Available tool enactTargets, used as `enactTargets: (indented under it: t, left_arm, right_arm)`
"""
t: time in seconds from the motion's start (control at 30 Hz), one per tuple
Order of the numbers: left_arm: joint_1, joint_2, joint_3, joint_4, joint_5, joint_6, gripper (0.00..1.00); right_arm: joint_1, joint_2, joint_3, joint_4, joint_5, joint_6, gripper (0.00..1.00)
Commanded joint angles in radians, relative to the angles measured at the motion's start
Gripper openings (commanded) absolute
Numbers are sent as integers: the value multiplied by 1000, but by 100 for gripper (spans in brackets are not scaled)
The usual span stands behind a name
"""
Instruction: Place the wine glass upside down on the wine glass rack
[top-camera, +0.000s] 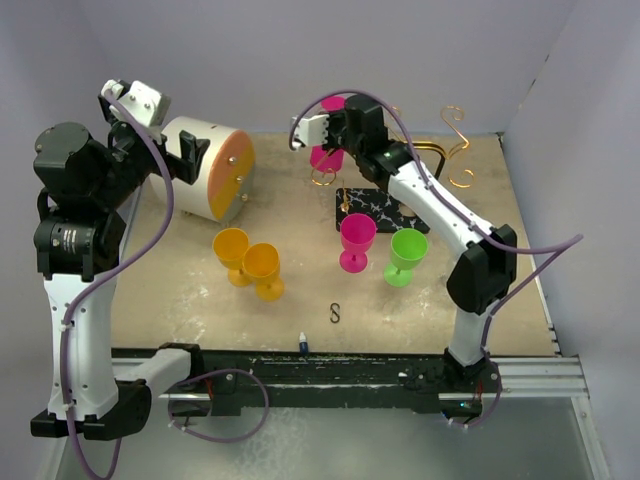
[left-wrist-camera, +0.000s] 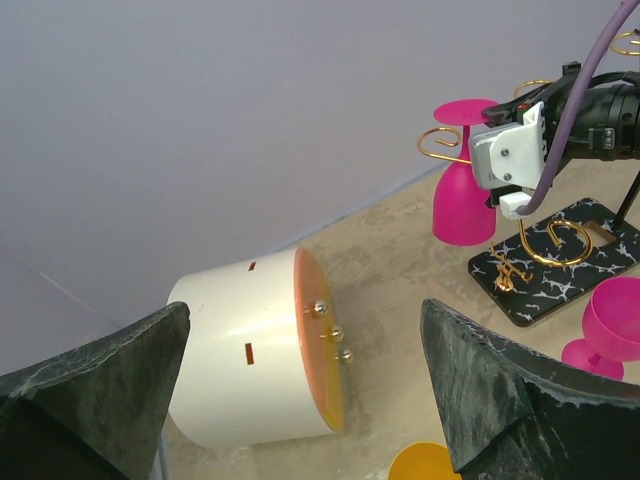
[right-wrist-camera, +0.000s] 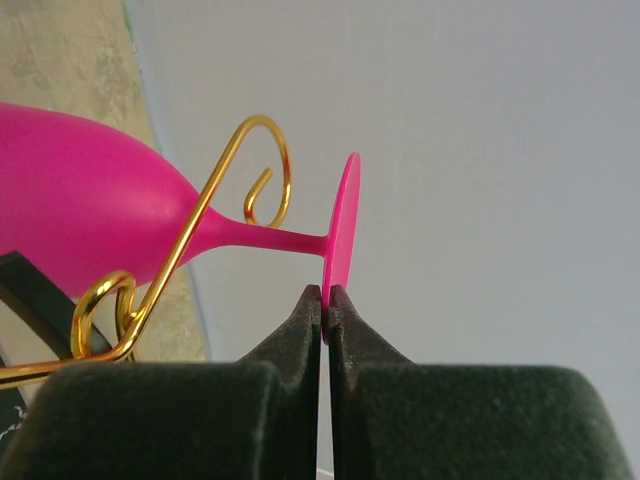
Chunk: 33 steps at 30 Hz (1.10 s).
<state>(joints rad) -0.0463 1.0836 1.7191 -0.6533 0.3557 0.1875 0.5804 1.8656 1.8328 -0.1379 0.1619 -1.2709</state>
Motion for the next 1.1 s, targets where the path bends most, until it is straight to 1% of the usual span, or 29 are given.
enactTargets:
  t: [0.0,0.37,0.53,0.73,1.07]
  left_arm:
    - [10,-17,-4,30,-13,15,99]
    - [13,-17,3,29,-11,14,99]
    - [13,-14,2,30,-11,14,99]
    - [14,-16,2,29,-11,16,99]
    - [16,-14,8,27,-3,13,99]
  right_arm:
    - [25,19,81,44,0,-20,0]
    - [39,119,190,98,76,-4,0]
    - [38,165,244,89,109,5,0]
    - [36,209,295,40,117,9,0]
    - [32,219,325,15,163,13,0]
